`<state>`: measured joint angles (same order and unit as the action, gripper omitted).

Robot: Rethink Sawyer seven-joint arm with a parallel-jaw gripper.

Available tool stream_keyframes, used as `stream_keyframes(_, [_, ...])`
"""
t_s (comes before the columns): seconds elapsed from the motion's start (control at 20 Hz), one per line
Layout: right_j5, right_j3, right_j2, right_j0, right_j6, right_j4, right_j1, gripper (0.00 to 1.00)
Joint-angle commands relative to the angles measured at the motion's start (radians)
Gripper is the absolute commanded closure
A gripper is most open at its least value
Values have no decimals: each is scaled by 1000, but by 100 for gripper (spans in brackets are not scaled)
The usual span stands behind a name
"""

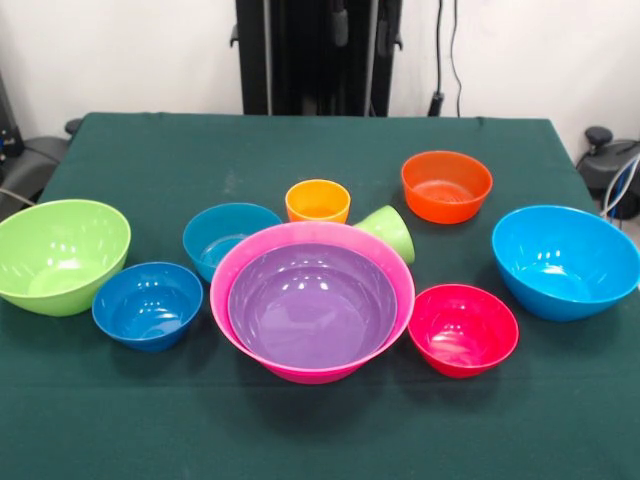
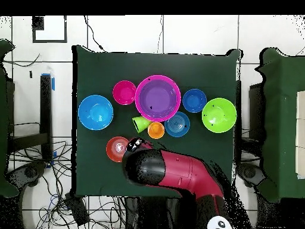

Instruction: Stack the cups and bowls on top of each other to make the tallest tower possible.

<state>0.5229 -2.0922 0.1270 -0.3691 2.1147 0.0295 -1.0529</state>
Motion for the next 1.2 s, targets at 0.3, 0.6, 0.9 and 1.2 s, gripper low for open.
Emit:
stream_keyframes(0.3, [-234, -169, 38, -11, 134, -19, 94, 0])
stream_keyframes(0.6, [-291, -178, 41, -10, 144, -22, 116, 0])
stream_keyframes(0.9, [-379, -164, 40, 11, 175, -31, 188, 0])
stream_keyframes(1.2, [-452, -143, 54, 20, 195, -44, 259, 0])
